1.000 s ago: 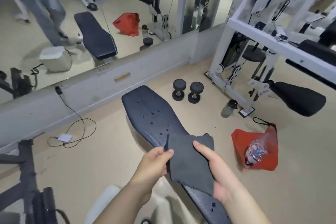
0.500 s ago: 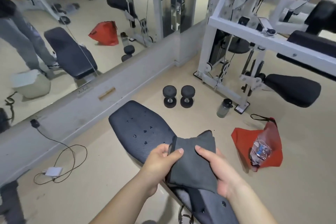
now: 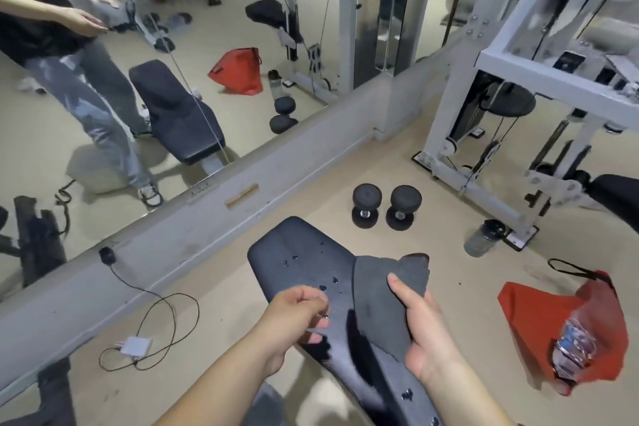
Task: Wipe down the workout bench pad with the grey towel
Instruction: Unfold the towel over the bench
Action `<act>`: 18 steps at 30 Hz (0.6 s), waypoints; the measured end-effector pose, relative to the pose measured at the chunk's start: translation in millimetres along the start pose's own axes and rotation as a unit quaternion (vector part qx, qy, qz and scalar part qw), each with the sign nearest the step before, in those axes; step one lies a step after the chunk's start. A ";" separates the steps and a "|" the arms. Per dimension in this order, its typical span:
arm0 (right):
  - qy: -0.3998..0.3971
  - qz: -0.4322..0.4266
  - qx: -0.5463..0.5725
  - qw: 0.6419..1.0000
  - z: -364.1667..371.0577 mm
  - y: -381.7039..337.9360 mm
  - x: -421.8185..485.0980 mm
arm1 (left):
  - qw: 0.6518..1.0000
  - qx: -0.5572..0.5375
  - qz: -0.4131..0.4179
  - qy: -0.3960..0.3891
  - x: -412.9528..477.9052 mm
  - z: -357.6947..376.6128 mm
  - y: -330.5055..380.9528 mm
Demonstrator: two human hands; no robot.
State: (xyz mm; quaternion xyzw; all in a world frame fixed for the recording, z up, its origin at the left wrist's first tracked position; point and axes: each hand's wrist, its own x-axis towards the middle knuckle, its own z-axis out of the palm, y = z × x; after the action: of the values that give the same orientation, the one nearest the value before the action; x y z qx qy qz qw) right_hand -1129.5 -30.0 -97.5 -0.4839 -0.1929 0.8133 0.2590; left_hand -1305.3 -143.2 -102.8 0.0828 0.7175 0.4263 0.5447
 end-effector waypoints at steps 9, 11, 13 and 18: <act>0.137 -0.012 0.059 0.989 105.6 92.3 153.3 | 0.988 0.151 0.024 -0.033 159.5 -137.6 10.3; 0.159 -0.010 0.067 0.985 113.6 112.9 190.2 | 0.984 0.173 0.032 -0.027 197.8 -154.2 -3.3; 0.151 -0.013 0.072 0.986 110.2 132.8 227.3 | 0.979 0.194 0.052 -0.037 236.9 -163.5 -25.1; 0.180 -0.085 0.025 0.980 66.1 165.3 329.1 | 0.962 0.251 0.107 0.014 340.1 -168.8 -91.0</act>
State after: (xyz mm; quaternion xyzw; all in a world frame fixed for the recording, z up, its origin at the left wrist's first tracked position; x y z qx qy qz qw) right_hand -1357.8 35.2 -386.8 -0.5975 -0.1629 0.6927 0.3695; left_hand -1551.3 -89.6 -401.2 0.2871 0.7961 0.2892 0.4474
